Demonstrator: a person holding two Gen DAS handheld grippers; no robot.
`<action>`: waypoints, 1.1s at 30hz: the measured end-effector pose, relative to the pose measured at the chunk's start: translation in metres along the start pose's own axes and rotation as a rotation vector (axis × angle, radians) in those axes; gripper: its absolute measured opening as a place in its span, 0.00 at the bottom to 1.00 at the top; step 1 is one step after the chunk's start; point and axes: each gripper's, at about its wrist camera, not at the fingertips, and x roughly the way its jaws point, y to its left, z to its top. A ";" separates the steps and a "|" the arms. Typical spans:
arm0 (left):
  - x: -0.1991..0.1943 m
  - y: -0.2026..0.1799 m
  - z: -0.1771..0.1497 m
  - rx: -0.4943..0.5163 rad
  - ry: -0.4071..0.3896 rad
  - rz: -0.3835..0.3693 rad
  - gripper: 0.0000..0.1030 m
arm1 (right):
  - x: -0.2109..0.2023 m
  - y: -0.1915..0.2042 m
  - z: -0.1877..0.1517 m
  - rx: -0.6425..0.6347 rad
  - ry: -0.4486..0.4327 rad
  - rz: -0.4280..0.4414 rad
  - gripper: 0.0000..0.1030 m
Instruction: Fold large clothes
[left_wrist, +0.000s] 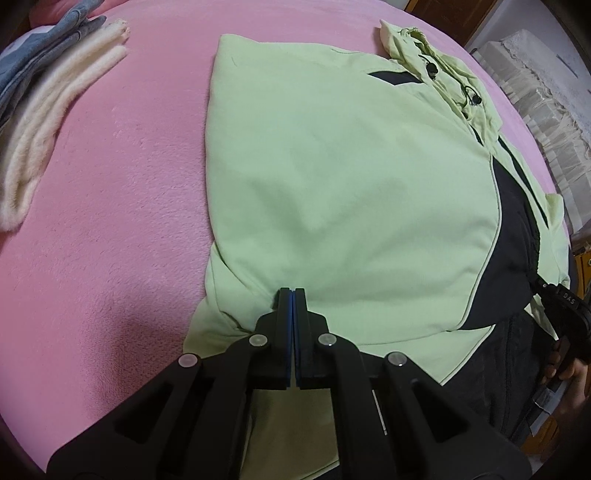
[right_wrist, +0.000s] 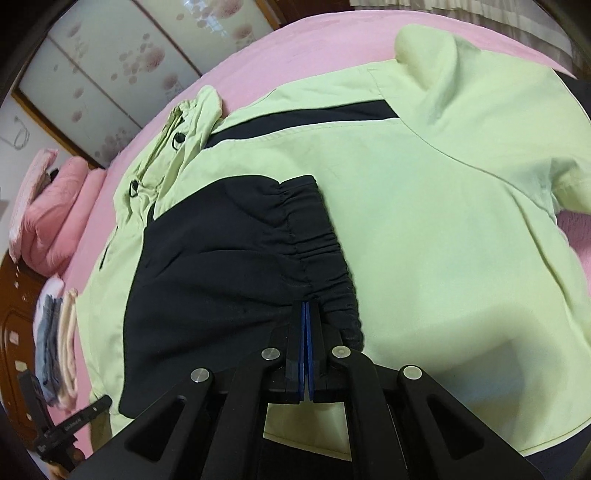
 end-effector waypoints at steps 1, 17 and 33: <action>0.000 -0.001 -0.001 0.009 -0.001 0.008 0.01 | 0.000 -0.001 -0.001 0.010 -0.005 0.006 0.00; -0.009 -0.021 -0.005 -0.166 -0.007 0.176 0.01 | 0.002 -0.036 -0.019 0.134 -0.053 0.232 0.00; -0.087 -0.272 -0.082 -0.189 -0.160 0.291 0.40 | -0.075 -0.098 0.015 0.015 0.332 0.370 0.77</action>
